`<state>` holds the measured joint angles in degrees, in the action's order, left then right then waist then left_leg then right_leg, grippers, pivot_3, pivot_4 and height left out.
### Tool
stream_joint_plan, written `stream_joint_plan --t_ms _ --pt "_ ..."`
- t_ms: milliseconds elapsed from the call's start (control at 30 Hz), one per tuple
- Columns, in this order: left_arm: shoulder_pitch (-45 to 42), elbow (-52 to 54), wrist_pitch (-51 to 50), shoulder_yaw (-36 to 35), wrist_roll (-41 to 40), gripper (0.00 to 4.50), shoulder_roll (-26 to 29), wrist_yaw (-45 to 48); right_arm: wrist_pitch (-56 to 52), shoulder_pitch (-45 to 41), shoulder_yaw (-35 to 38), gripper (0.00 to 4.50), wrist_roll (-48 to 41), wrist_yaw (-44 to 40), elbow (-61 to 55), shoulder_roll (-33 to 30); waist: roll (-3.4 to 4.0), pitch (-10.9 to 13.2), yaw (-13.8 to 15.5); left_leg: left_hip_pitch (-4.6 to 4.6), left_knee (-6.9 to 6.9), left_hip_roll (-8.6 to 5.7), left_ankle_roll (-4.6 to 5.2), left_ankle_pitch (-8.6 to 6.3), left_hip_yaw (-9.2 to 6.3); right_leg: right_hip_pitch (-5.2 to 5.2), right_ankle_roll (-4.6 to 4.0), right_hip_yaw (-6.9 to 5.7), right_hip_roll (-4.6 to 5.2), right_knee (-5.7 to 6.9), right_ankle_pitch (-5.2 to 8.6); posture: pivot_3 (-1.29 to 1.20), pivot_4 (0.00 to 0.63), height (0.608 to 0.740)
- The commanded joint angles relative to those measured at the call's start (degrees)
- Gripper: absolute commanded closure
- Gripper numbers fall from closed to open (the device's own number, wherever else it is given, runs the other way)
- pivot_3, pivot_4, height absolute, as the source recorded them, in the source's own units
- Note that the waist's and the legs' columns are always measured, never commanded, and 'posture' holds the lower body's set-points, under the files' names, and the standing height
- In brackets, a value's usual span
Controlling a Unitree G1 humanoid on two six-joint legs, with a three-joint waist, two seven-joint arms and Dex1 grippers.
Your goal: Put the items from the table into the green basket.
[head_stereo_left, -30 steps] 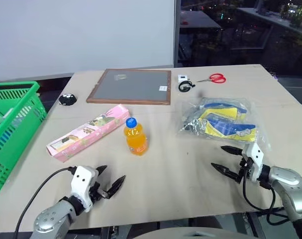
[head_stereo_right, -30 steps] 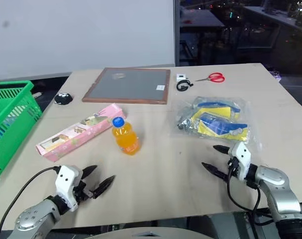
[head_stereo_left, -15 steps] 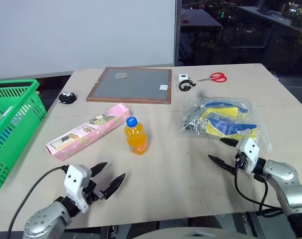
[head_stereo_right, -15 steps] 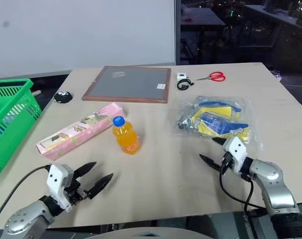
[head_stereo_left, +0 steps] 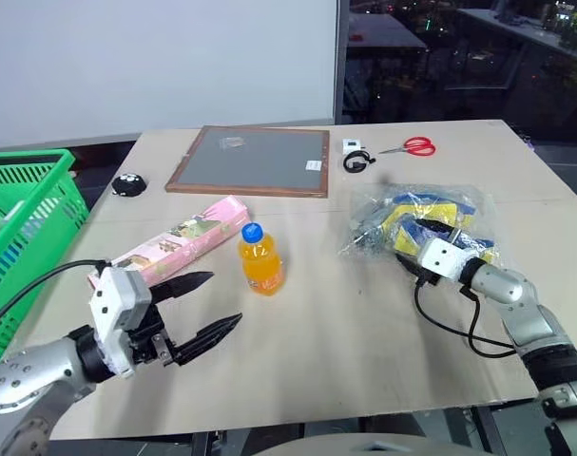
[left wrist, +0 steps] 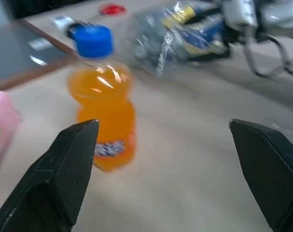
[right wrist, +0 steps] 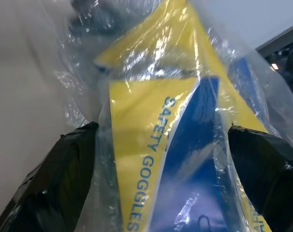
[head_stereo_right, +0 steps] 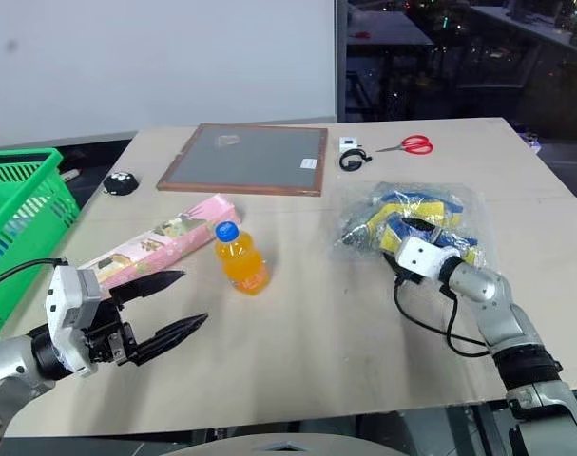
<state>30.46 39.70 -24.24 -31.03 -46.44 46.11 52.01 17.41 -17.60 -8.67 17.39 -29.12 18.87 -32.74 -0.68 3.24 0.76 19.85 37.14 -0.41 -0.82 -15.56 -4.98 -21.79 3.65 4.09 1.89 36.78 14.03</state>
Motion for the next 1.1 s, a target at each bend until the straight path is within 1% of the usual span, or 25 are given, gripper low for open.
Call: stream_joint_plan --t_ms 33,167,300,400,533,600,633,700,800,867,933,1000,1100 --pt "-0.74 2.57 -0.08 -2.1 -1.28 0.04 0.52 0.54 -1.38 -2.34 0.19 0.0 0.49 1.78 0.88 0.49 0.01 0.0 0.03 0.0 0.0 0.0 0.0 0.0 0.0 0.0 0.0 0.0 0.0 0.0 0.0 0.13 0.0 0.74" --pt "-1.25 3.18 -0.56 -2.5 -1.59 0.04 -0.04 -0.17 -1.15 -3.08 -0.24 0.0 1.4 3.28 1.22 0.76 0.0 0.0 0.04 -0.02 0.02 0.0 0.01 0.01 -0.01 0.03 0.01 0.01 -0.01 0.01 0.0 0.14 0.0 0.74" --pt "-1.31 3.52 -0.64 -1.82 -0.86 0.04 -0.66 -0.76 -1.88 -2.45 -0.52 0.0 0.82 2.83 1.14 1.18 0.0 0.0 0.04 -0.02 0.03 0.0 0.01 0.01 -0.01 0.03 0.01 0.02 -0.01 0.01 0.0 0.14 0.0 0.74" --pt "-1.59 3.96 -0.57 -0.88 -0.42 0.0 -1.05 -1.44 -1.88 -2.36 -0.57 0.75 0.68 2.9 1.64 1.32 0.0 0.0 0.04 -0.03 0.03 0.01 0.01 0.01 -0.01 0.03 0.0 0.02 -0.02 0.02 0.0 0.14 0.0 0.74" --pt "-1.96 4.31 -0.45 -0.27 -0.21 0.0 -1.35 -1.83 -2.62 -2.44 -0.1 2.57 -0.51 2.51 1.35 1.64 0.0 0.0 0.05 -0.02 0.03 0.01 0.01 0.01 -0.01 0.03 0.0 0.02 -0.01 0.02 0.0 0.14 0.0 0.74" --pt "-2.2 4.47 -0.28 -0.04 -0.23 0.0 -1.58 -1.91 -2.69 -2.51 0.57 3.61 -1.92 2.45 1.22 2.03 -0.01 -0.01 0.03 -0.03 0.03 0.0 0.01 0.01 -0.01 0.03 0.0 0.02 -0.01 0.02 0.0 0.14 0.0 0.74" --pt "-2.3 4.54 -0.28 0.04 -0.28 0.0 -1.62 -1.91 -2.94 -2.52 0.93 3.98 -2.6 2.59 1.08 2.23 -0.01 -0.01 0.01 -0.04 0.03 0.01 0.01 0.01 -0.01 0.04 0.0 0.02 -0.02 0.02 0.0 0.14 0.0 0.74" --pt "-3.0 4.51 -0.39 0.26 -0.41 0.0 -1.5 -2.02 -2.81 -2.76 1.58 4.48 -3.7 2.88 1.06 2.49 -0.01 -0.01 0.0 -0.06 0.03 0.01 0.01 0.01 -0.01 0.04 0.01 0.03 -0.02 0.03 0.0 0.13 0.0 0.74" --pt "-4.67 4.82 -0.85 0.45 -1.23 0.0 -1.1 -2.49 -1.78 -2.91 3.75 4.48 -6.74 3.78 -0.37 3.21 0.0 0.0 0.02 -0.06 0.04 0.01 0.01 0.01 -0.01 0.04 0.01 0.03 -0.03 0.04 0.0 0.13 0.0 0.74" --pt "-6.8 5.15 -1.45 0.75 -2.32 0.0 -0.64 -3.19 -2.46 -3.64 6.8 4.48 -9.99 5.32 -1.53 4.21 0.02 0.01 0.02 -0.05 0.04 0.01 0.01 0.01 -0.01 0.04 0.01 0.03 -0.03 0.04 0.0 0.13 0.0 0.74" --pt "-10.05 6.02 -2.43 1.58 -4.27 0.0 -0.04 -4.52 -3.08 -5.14 11.18 4.48 -11.35 9.58 -0.85 3.88 0.02 0.05 0.09 -0.03 0.04 0.01 0.01 0.01 -0.01 0.03 -0.02 0.03 -0.03 0.04 -0.02 0.13 0.0 0.74" --pt "-12.39 6.67 -3.3 2.4 -5.53 0.0 0.35 -5.56 -3.24 -6.19 13.59 4.48 -11.47 12.63 0.36 3.16 0.09 0.2 0.23 0.03 0.07 -0.04 0.01 0.01 -0.06 0.02 -0.12 0.02 -0.02 0.04 -0.09 0.11 0.0 0.74" --pt "-18.14 7.42 -4.9 5.33 -7.87 0.0 1.13 -8.02 -4.63 -9.27 19.64 4.48 -12.74 18.65 5.45 0.55 0.11 0.23 0.34 0.02 0.08 -0.11 0.01 0.01 -0.05 0.04 -0.17 0.06 0.02 0.04 -0.12 0.11 0.0 0.74"
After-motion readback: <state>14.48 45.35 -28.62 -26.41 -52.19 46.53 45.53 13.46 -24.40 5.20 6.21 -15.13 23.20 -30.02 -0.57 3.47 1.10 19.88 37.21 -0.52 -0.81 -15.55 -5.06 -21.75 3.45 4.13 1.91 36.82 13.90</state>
